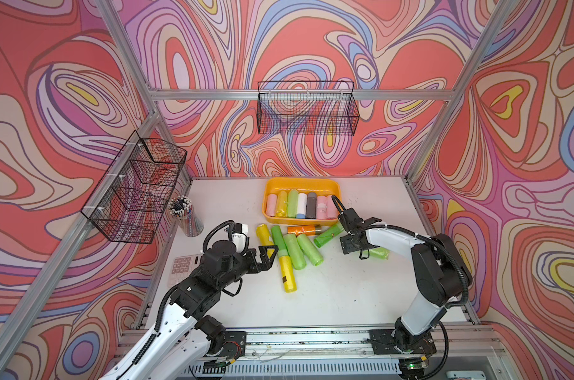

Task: Put the roll of trash bags into the storage box
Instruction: Pick up the roll of trash bags from the center of the board.

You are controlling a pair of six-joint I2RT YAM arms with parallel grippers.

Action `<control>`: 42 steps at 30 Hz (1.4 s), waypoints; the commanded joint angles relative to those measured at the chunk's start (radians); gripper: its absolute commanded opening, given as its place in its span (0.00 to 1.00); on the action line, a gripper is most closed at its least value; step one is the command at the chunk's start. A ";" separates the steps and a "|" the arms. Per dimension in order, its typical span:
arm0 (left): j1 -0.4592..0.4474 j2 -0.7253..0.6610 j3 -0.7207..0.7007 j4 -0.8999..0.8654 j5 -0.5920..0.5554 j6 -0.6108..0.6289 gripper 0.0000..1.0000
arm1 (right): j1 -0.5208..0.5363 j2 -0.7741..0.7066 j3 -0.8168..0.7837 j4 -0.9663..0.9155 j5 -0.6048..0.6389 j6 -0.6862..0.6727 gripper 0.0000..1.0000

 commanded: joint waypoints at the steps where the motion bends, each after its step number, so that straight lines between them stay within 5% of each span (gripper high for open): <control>1: -0.004 -0.001 0.005 -0.007 -0.001 -0.009 1.00 | -0.007 0.040 0.005 -0.024 -0.028 -0.007 0.98; 11: -0.004 0.026 0.011 0.012 0.015 -0.011 1.00 | -0.006 0.033 0.024 -0.081 -0.021 -0.008 0.98; 27: -0.004 0.021 0.010 0.010 0.019 -0.012 1.00 | -0.006 0.026 0.006 -0.066 -0.097 0.010 0.71; 42: -0.004 0.037 -0.001 0.030 0.024 -0.017 1.00 | -0.007 -0.030 -0.034 -0.035 -0.181 0.030 0.33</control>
